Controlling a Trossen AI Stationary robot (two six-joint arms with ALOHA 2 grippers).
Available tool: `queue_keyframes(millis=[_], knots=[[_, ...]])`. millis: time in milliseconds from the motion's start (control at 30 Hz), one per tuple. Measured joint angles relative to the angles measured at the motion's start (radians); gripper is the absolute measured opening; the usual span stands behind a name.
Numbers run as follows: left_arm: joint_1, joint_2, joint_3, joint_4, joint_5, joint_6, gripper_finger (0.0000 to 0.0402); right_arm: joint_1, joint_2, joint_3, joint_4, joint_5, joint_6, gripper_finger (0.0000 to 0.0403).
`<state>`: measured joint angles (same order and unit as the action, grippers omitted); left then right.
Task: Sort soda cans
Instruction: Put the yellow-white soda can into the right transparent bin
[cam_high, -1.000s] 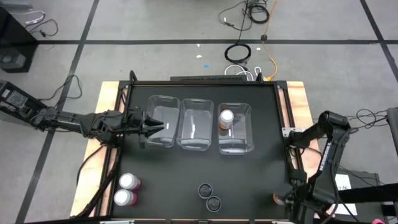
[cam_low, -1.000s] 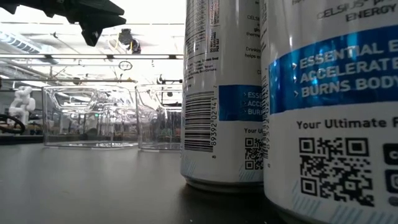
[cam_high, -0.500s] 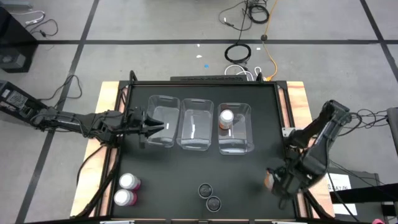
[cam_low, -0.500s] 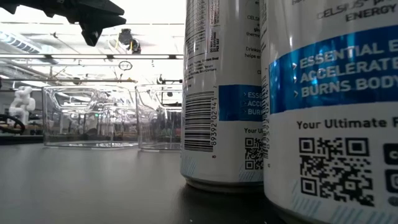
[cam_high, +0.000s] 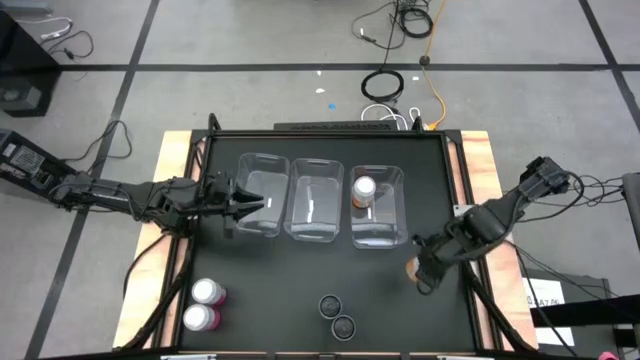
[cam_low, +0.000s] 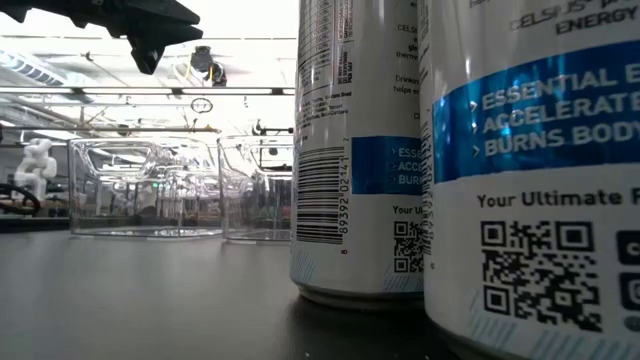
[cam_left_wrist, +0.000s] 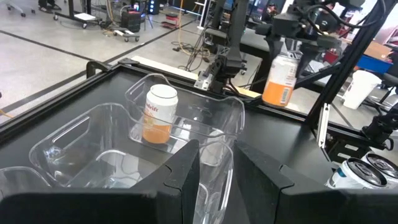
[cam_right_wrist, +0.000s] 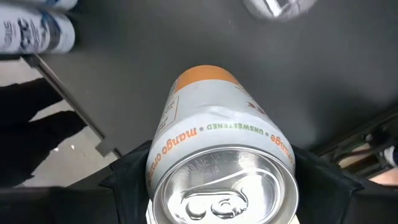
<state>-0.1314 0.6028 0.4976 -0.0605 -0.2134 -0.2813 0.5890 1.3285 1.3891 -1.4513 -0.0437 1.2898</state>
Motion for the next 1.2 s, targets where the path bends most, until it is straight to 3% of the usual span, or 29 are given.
queue_keyframes(millis=[300, 767, 1200], knots=[[0.0, 0.0, 0.0, 0.0, 0.0, 0.0, 0.0109, -0.149, 0.001, 0.034, 0.028, 0.009, -0.151, 0.0287], [0.0, 0.0, 0.0, 0.0, 0.0, 0.0, 0.0109, -0.358, 0.008, 0.137, -0.018, 0.181, -0.301, 0.0287], [0.0, 0.0, 0.0, 0.0, 0.0, 0.0, 0.0109, -0.632, 0.186, 0.137, -0.038, 0.121, -0.526, 0.0288]])
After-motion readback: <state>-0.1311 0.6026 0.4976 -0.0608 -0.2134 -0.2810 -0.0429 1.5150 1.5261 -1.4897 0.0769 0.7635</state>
